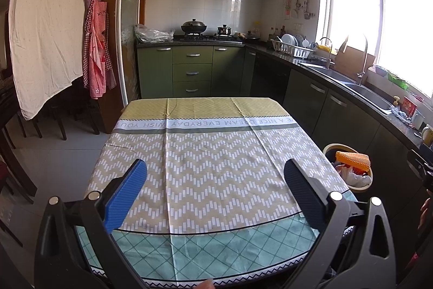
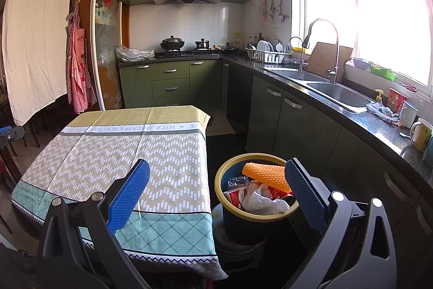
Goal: Collect trash
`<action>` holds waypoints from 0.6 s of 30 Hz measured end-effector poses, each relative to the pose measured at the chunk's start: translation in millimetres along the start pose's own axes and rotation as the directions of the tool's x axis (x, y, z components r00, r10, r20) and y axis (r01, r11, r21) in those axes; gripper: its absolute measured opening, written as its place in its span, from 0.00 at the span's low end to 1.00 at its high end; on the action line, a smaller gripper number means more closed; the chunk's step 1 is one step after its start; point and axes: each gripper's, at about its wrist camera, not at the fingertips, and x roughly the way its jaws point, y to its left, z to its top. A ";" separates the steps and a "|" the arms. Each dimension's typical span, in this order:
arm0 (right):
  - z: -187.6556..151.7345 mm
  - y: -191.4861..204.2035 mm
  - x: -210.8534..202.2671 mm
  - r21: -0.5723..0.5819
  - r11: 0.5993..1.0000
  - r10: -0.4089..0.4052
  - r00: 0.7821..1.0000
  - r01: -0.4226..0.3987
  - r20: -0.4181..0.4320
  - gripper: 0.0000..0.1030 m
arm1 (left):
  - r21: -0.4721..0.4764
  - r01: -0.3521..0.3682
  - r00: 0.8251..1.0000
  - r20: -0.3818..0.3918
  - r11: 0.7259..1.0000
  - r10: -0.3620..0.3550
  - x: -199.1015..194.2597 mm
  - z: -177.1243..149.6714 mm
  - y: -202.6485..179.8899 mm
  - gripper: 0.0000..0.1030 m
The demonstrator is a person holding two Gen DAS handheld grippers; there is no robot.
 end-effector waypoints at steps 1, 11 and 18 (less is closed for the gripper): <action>-0.1 -0.3 0.5 0.000 1.000 0.000 1.000 0.000 -0.001 0.96 | 0.001 0.000 1.000 0.000 1.000 0.000 0.0 1.3 -0.5 0.94; -0.4 -0.8 2.2 -0.001 1.000 0.000 1.000 0.000 -0.002 0.96 | 0.003 0.001 1.000 -0.007 1.000 -0.001 -0.1 3.4 -1.7 0.94; -1.5 -1.5 4.1 -0.001 1.000 0.000 1.000 0.000 -0.004 0.96 | 0.002 0.002 1.000 -0.008 1.000 -0.002 -0.7 2.9 -2.3 0.94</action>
